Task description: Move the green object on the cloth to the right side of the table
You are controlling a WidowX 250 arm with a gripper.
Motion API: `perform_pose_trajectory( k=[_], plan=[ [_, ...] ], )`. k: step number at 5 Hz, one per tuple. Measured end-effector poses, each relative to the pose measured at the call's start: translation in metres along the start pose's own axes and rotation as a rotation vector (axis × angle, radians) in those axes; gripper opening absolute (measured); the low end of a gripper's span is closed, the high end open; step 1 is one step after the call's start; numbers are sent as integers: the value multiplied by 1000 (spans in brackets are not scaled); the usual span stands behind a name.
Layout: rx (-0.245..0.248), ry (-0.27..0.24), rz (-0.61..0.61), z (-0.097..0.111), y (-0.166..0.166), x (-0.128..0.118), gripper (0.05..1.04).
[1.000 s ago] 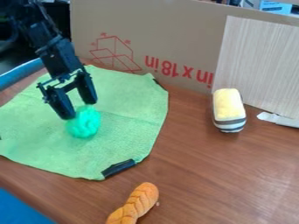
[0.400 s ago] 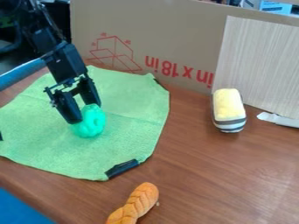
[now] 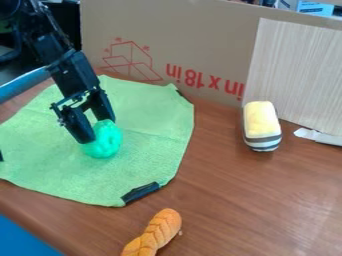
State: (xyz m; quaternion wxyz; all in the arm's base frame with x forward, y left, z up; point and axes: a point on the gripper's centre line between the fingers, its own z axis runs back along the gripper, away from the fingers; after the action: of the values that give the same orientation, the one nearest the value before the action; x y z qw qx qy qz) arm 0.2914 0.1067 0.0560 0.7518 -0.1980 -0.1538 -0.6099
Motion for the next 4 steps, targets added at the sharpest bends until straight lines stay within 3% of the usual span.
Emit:
perform_pose_trajectory(
  k=[1, 2, 3, 4],
  plan=[
    [-11, -25, -38, 0, -3, 19, 884],
    [70, -3, -95, 15, -9, 54, 884],
    [107, 38, -139, 13, -20, 90, 884],
    [89, 54, -167, -1, -19, 119, 884]
  ],
)
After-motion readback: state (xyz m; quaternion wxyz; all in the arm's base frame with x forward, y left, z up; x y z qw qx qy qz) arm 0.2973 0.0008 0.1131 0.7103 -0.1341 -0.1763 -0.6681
